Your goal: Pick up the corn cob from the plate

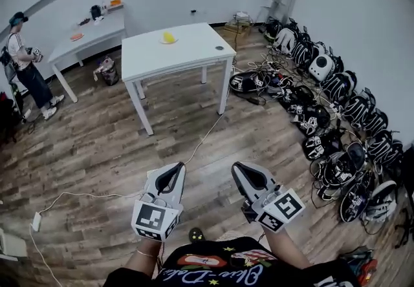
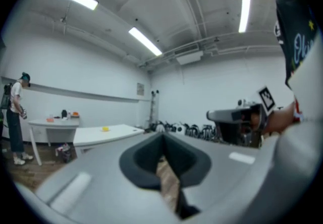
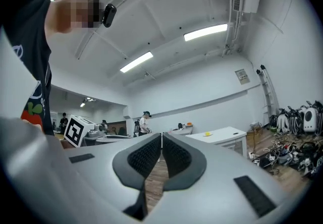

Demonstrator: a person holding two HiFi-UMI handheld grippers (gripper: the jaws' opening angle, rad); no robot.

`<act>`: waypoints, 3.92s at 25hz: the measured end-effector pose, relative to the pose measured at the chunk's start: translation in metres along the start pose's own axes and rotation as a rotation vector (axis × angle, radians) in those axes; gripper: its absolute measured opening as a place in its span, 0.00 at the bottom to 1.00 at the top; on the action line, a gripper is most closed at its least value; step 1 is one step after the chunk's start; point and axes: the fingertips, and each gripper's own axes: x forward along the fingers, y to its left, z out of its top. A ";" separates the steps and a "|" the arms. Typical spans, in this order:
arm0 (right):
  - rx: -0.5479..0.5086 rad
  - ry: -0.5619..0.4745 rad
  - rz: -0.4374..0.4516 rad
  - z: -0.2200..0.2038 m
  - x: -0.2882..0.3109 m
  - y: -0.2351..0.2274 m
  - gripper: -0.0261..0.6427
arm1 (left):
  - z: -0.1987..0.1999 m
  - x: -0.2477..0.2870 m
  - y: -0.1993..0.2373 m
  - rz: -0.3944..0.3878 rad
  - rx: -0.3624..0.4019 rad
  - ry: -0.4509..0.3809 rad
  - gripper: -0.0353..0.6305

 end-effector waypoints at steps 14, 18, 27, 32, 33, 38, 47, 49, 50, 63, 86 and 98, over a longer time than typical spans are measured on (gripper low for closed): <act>0.088 0.011 0.122 -0.005 0.225 -0.262 0.06 | 0.008 0.257 0.178 0.169 -0.024 0.051 0.05; 0.084 0.012 0.196 0.006 0.280 -0.323 0.06 | 0.016 0.323 0.214 0.223 -0.024 0.043 0.05; 0.129 0.090 0.192 -0.025 0.390 -0.413 0.06 | -0.013 0.409 0.323 0.279 -0.050 0.100 0.05; 0.076 0.095 0.168 -0.034 0.494 -0.464 0.06 | -0.019 0.495 0.433 0.229 -0.052 0.032 0.05; 0.063 0.097 0.155 -0.036 0.523 -0.477 0.06 | -0.020 0.517 0.460 0.213 -0.052 0.019 0.05; 0.060 0.053 0.074 -0.030 0.674 -0.526 0.06 | -0.007 0.606 0.581 0.088 -0.017 -0.021 0.05; 0.099 0.055 0.027 -0.032 0.852 -0.558 0.07 | -0.007 0.676 0.724 0.045 -0.044 0.011 0.05; 0.100 0.089 0.043 -0.042 0.871 -0.564 0.07 | -0.010 0.681 0.741 0.060 -0.066 0.007 0.05; 0.102 0.107 0.044 -0.048 0.878 -0.569 0.07 | -0.009 0.682 0.745 0.064 -0.082 0.001 0.05; -0.101 0.550 -0.046 -0.172 0.989 -0.612 0.40 | -0.002 0.686 0.775 0.069 -0.143 -0.025 0.05; -0.132 0.986 0.016 -0.287 1.025 -0.660 0.45 | -0.011 0.656 0.797 0.192 -0.202 0.019 0.05; 0.123 0.406 -0.025 -0.153 0.995 -0.645 0.44 | -0.006 0.657 0.804 0.209 -0.171 0.023 0.05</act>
